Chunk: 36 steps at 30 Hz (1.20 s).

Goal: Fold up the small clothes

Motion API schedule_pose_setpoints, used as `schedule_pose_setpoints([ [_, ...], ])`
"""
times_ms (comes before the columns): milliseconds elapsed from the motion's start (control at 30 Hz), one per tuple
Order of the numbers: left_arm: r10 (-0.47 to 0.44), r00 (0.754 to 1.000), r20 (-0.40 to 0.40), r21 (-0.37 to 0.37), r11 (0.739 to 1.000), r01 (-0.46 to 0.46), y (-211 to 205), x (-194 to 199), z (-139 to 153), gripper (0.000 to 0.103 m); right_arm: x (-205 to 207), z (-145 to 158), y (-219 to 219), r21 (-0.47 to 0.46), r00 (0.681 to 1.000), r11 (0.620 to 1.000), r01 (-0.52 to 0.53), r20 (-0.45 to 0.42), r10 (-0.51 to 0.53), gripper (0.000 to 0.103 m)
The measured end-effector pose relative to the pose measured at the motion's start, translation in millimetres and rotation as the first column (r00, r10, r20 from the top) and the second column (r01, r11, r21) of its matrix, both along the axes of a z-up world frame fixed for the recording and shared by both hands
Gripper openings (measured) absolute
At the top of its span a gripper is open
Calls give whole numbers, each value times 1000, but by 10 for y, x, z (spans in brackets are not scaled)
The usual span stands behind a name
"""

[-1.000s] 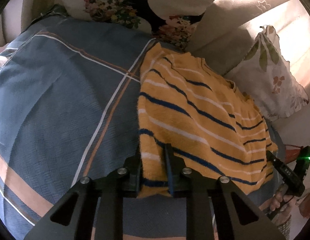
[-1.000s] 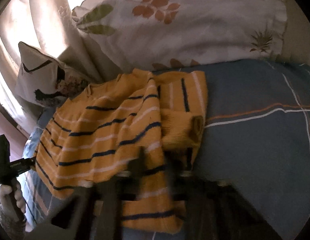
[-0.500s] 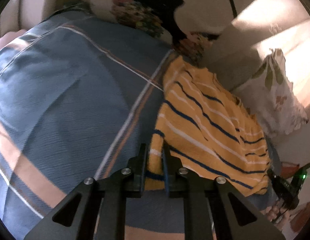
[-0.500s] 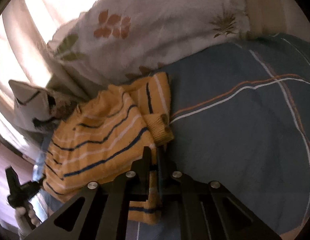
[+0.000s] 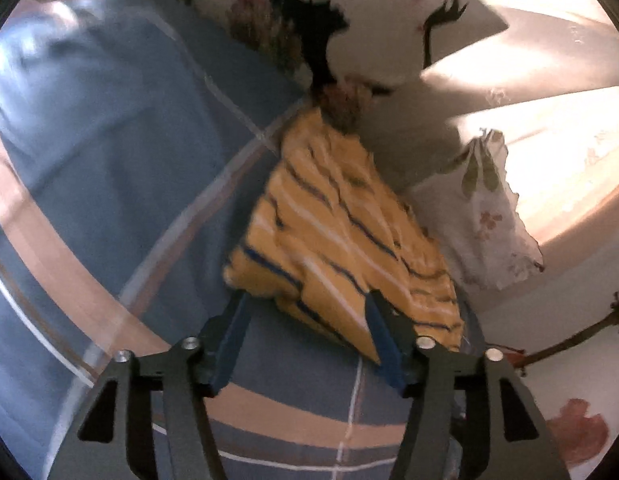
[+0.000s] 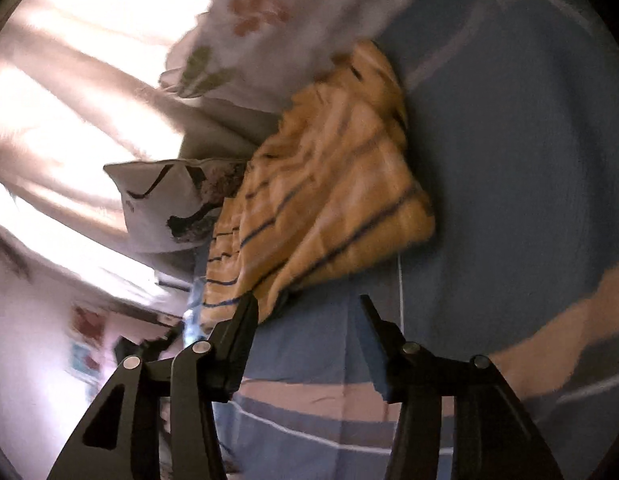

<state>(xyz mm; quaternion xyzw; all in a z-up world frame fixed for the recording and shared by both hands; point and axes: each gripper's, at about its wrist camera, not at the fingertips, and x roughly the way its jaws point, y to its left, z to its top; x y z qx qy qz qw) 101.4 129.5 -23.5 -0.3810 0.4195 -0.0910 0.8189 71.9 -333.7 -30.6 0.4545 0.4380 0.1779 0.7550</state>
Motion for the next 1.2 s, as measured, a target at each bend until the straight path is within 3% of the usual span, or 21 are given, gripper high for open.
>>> schedule_pose_setpoints([
  [133, -56, 998, -26, -108, 993, 53, -147, 125, -177, 66, 74, -64, 31, -29, 997, 997, 67, -34, -68, 59],
  [400, -6, 1000, 11, -244, 970, 8, -112, 431, -250, 71, 475, -55, 67, -50, 988, 987, 150, -40, -152, 67],
  [567, -1, 1000, 7, -251, 968, 2, -122, 595, -239, 71, 631, -74, 71, -55, 983, 981, 185, -12, -186, 67],
  [733, 11, 1000, -12, -200, 980, -13, -219, 730, -229, 71, 743, -31, 192, -153, 980, 968, 197, 32, -195, 67],
  [767, 12, 1000, -21, -175, 984, -15, -256, 751, -217, 65, 782, -18, 236, -194, 983, 964, 183, 40, -179, 66],
  [800, 11, 999, -38, -140, 990, -16, -293, 772, -209, 41, 812, -31, 252, -213, 985, 962, 171, 31, -168, 49],
  [833, 1, 998, -60, -105, 994, -7, -324, 797, -216, 25, 855, -72, 259, -206, 989, 967, 149, 7, -150, 22],
  [867, -14, 997, -70, -101, 995, 7, -333, 808, -232, 15, 873, -140, 215, -151, 989, 978, 141, -20, -145, 21],
  [1200, 12, 999, -36, -58, 998, -15, -268, 427, 20, 8, 557, 66, 62, -69, 994, 992, 109, 28, -108, 10],
])
